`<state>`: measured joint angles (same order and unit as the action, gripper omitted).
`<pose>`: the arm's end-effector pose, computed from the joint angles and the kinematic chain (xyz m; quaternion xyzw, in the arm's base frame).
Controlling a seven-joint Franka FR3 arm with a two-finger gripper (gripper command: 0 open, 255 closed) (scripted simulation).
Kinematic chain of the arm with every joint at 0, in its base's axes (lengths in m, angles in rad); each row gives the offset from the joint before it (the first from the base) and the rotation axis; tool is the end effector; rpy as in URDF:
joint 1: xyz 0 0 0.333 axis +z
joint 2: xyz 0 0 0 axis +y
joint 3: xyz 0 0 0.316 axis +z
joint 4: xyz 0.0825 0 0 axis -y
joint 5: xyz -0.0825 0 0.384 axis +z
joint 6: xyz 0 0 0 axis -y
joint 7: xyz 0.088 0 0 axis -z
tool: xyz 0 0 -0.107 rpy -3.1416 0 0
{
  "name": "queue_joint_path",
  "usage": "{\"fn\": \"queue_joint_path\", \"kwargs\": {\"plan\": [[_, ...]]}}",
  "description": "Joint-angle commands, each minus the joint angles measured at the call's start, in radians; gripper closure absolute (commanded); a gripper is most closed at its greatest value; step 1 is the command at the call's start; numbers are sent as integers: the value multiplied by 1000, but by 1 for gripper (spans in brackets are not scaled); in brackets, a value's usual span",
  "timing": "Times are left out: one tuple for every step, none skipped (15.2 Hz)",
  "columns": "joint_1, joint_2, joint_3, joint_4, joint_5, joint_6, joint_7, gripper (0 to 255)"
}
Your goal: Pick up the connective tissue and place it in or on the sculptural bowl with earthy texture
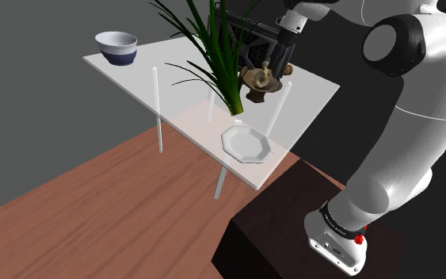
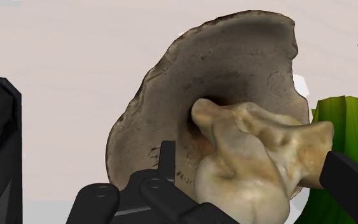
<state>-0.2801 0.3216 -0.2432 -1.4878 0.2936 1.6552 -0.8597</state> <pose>0.5787 -0.2785 0.4841 -0.9809 -0.1466 -0.0127 0.1276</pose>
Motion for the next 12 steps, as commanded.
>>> {"fn": "queue_joint_path", "kwargs": {"plan": [[-7,5,-2,38,0,-35,1,0],[-14,13,-4,82,1,-71,3,0],[-22,23,-6,129,2,-109,6,0],[-28,32,-7,169,4,-139,7,0],[-28,32,-7,169,4,-139,7,0],[-28,32,-7,169,4,-139,7,0],[-28,32,-7,169,4,-139,7,0],[-28,32,-7,169,4,-139,7,0],[-28,32,-7,169,4,-139,7,0],[-28,32,-7,169,4,-139,7,0],[-28,32,-7,169,4,-139,7,0],[-28,32,-7,169,4,-139,7,0]]}}
